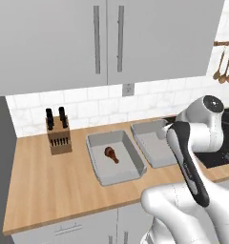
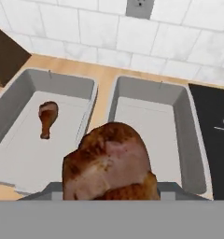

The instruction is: Place one squash and one chicken drumstick in each tupperware on the nearby counter, to pack two identical lunches.

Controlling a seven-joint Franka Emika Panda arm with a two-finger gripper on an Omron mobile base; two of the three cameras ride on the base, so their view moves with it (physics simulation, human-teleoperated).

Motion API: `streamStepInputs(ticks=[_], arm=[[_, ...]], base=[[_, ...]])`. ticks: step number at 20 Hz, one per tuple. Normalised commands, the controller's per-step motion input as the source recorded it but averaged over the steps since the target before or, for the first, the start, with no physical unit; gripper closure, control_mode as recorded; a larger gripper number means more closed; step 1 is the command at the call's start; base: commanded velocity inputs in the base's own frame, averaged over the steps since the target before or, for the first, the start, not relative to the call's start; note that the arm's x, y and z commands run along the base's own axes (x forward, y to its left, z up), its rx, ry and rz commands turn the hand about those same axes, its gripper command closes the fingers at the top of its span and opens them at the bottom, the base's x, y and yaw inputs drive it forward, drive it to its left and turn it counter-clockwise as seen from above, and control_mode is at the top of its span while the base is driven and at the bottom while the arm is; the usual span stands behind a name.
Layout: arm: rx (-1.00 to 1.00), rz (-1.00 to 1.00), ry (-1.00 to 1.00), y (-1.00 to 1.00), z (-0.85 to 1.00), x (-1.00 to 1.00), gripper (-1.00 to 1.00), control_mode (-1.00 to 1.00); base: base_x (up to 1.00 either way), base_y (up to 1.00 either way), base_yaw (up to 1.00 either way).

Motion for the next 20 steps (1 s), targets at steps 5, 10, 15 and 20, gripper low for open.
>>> streamStepInputs(ticks=[5,10,15,20], arm=[[0.0,0.11,0.12,-0.44,-0.51,1.0,1.0,-1.0],[0.0,0.04,0.15,-0.32,-0.58,1.0,1.0,-1.0],[0.0,0.0,0.11,-0.19,-0.59,0.88,1.0,-1.0],[0.0,0.0,0.0,-0.16,-0.63,0.34,1.0,-1.0]], base=[[0.0,0.0,0.0],[0.0,0.0,0.0],[0.0,0.0,0.0],[0.0,0.0,0.0]])
